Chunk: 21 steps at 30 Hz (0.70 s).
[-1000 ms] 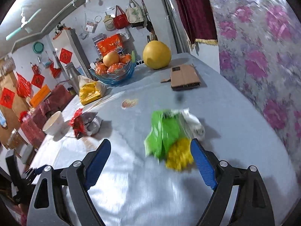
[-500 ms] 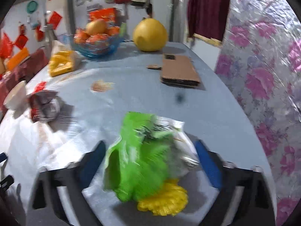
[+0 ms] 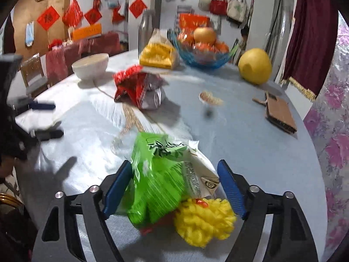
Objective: Collect trash
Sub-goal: 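Grasp the green snack bag with the right gripper, then grasp the red chip bag with the left gripper while the right gripper holds the green bag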
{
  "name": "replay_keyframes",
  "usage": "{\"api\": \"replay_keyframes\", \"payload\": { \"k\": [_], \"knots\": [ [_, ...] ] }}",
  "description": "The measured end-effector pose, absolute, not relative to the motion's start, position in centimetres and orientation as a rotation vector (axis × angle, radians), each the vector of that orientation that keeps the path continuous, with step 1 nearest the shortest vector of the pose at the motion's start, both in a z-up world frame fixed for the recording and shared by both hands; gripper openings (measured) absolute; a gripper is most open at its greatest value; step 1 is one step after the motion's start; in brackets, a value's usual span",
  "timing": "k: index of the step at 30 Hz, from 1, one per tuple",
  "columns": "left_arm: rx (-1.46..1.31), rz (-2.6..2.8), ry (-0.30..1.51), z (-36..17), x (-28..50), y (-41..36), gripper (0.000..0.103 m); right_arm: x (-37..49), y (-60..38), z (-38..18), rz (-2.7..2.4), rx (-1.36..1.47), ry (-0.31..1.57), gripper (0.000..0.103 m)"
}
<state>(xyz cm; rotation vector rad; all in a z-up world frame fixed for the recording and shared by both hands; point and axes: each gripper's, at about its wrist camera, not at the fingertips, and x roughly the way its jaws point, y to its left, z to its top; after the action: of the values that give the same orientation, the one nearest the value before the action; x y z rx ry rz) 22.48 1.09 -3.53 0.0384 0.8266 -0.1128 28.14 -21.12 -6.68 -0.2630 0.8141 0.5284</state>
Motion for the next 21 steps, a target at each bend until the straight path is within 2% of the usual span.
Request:
{"api": "replay_keyframes", "payload": {
  "k": [6,10,14,18,21],
  "knots": [
    [-0.006,-0.143,0.774,-0.9,26.8,0.2,0.096,27.8,-21.2,-7.0,0.524,-0.256,0.803,0.079],
    [0.052,-0.190,0.751,-0.1,30.3,-3.3,0.096,27.4,-21.0,-6.9,0.518,-0.279,0.783,0.079],
    [0.165,-0.138,0.749,-1.0,33.6,-5.8,0.096,27.6,-21.3,-6.9,0.520,-0.260,0.793,0.079],
    [0.164,-0.098,0.801,-3.5,36.2,-5.4,0.096,27.6,-21.2,-6.9,0.519,-0.262,0.791,0.079],
    [0.114,-0.110,0.849,-4.7,36.4,-4.1,0.087,27.7,-21.3,-6.9,0.523,-0.255,0.794,0.079]
  ]
}}
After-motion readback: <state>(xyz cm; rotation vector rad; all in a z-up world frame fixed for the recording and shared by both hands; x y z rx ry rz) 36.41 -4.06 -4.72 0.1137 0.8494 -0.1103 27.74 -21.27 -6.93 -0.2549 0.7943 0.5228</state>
